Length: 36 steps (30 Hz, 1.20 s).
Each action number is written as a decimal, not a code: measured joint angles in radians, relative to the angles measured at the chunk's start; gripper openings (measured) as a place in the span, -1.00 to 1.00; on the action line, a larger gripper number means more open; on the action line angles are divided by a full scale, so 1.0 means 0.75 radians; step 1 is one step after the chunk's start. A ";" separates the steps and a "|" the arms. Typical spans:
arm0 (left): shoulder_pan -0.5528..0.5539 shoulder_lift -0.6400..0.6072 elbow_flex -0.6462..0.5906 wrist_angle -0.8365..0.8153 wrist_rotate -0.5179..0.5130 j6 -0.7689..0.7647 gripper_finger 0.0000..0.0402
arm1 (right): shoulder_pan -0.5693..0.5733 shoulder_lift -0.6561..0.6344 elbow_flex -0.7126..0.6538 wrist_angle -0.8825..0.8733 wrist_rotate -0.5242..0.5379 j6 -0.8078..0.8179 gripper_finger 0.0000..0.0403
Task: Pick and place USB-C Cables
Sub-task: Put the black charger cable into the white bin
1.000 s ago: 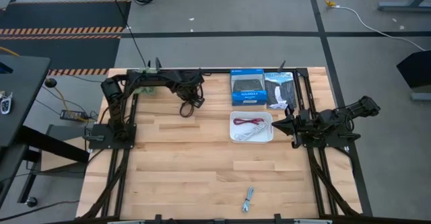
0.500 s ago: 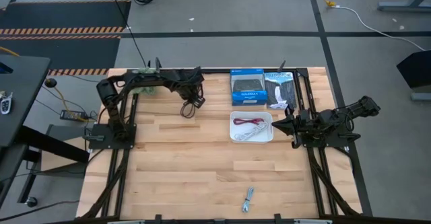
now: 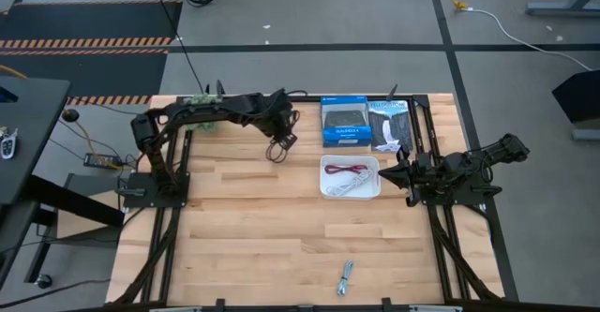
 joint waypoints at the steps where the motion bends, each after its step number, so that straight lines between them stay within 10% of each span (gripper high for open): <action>1: -0.008 0.000 0.018 0.001 0.012 0.003 -0.68 | 0.000 0.000 0.000 0.001 0.001 0.000 -0.93; 36: -0.180 0.000 0.620 0.384 0.083 0.288 -0.68 | 0.000 0.000 0.000 0.001 0.001 0.000 -0.93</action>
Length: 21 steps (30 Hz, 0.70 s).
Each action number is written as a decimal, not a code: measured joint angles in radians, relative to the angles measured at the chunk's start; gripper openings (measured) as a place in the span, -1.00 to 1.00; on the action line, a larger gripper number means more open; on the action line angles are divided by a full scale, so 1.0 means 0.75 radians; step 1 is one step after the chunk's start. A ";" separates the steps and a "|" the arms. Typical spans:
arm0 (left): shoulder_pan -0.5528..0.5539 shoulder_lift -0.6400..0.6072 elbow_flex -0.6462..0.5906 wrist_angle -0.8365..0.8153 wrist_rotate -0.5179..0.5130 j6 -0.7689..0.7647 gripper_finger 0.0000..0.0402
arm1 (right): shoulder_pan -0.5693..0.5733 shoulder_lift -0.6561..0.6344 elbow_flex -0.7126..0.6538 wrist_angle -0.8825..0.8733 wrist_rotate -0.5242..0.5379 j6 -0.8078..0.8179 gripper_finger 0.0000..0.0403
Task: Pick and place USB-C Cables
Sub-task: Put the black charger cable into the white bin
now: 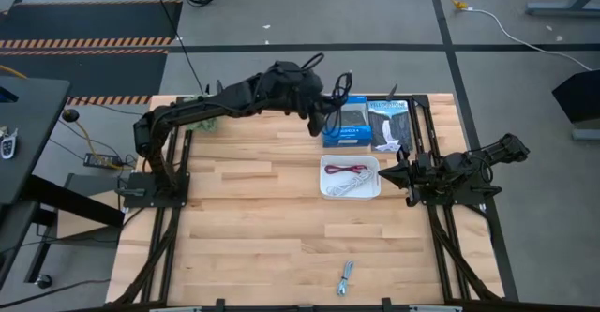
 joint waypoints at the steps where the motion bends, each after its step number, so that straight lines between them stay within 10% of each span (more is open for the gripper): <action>1: -0.001 0.000 0.000 0.017 0.007 0.000 -0.68 | 0.000 0.000 0.000 0.000 0.000 0.000 -0.93; 21: -0.092 0.013 0.000 0.195 0.056 0.258 -0.68 | 0.000 0.000 0.000 0.000 0.000 0.000 -0.93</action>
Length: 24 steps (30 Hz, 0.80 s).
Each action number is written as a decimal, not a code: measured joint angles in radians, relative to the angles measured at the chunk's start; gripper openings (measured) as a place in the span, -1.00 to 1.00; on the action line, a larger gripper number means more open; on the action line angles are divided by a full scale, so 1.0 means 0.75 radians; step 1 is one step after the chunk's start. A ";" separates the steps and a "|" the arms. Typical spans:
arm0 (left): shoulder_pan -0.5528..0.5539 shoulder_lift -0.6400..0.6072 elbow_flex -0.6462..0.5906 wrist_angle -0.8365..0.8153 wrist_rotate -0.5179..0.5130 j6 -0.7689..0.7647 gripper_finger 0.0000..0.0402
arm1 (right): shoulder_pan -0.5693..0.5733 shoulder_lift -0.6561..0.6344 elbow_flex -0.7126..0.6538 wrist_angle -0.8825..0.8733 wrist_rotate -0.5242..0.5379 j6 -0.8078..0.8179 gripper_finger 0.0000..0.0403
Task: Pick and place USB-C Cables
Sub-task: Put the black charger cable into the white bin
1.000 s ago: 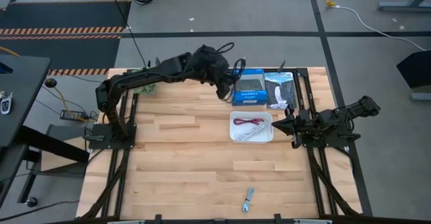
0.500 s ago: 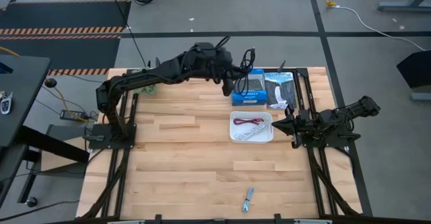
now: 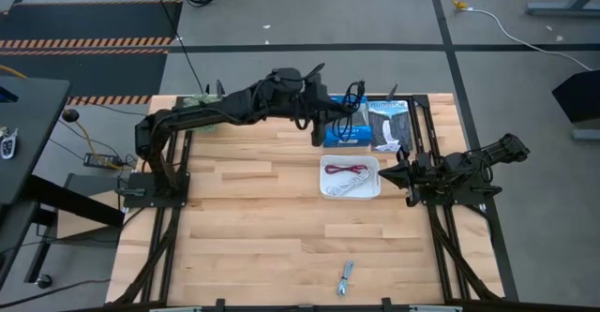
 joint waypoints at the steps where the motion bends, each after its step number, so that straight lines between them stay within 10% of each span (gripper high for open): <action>1: -0.005 0.006 0.000 0.000 -0.001 0.005 -0.68 | 0.000 0.000 0.000 0.000 0.000 0.000 -0.93; 24: -0.125 0.336 -0.001 0.049 0.105 0.091 -0.68 | 0.000 -0.001 0.000 0.000 0.000 0.000 -0.93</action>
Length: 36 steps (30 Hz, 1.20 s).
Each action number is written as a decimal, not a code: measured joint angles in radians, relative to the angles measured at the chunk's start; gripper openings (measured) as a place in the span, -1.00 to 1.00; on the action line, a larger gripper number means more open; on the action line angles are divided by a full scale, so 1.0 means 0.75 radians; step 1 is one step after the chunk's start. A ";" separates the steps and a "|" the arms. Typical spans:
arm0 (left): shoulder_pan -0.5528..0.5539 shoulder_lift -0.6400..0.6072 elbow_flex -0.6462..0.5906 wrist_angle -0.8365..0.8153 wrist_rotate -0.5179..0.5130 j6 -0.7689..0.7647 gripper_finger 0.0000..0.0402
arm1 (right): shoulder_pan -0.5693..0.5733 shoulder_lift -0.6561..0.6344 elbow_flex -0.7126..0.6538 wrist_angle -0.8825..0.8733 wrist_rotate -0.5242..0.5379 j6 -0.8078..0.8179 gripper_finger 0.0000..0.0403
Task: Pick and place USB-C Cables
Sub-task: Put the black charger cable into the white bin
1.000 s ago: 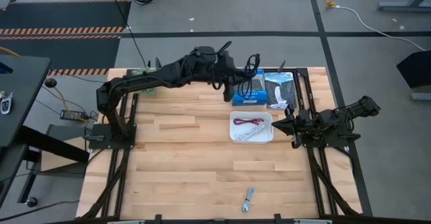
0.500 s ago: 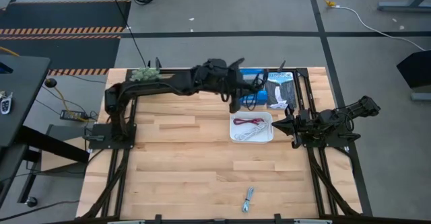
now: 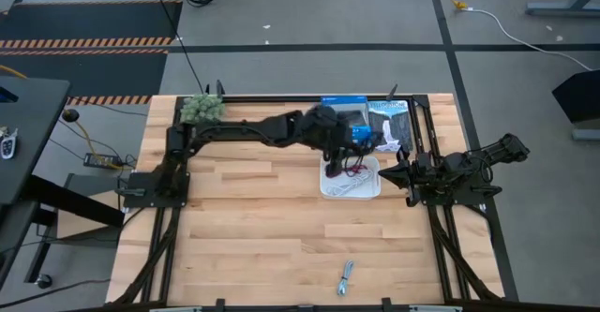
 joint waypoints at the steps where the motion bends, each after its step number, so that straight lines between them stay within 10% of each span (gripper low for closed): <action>1: -0.009 0.015 0.000 -0.003 0.004 0.021 -0.68 | 0.000 0.000 0.000 0.000 -0.001 0.000 -0.93; 36: -0.094 0.205 -0.001 -0.361 -0.292 0.116 -0.68 | 0.000 0.000 0.000 0.000 0.000 0.000 -0.93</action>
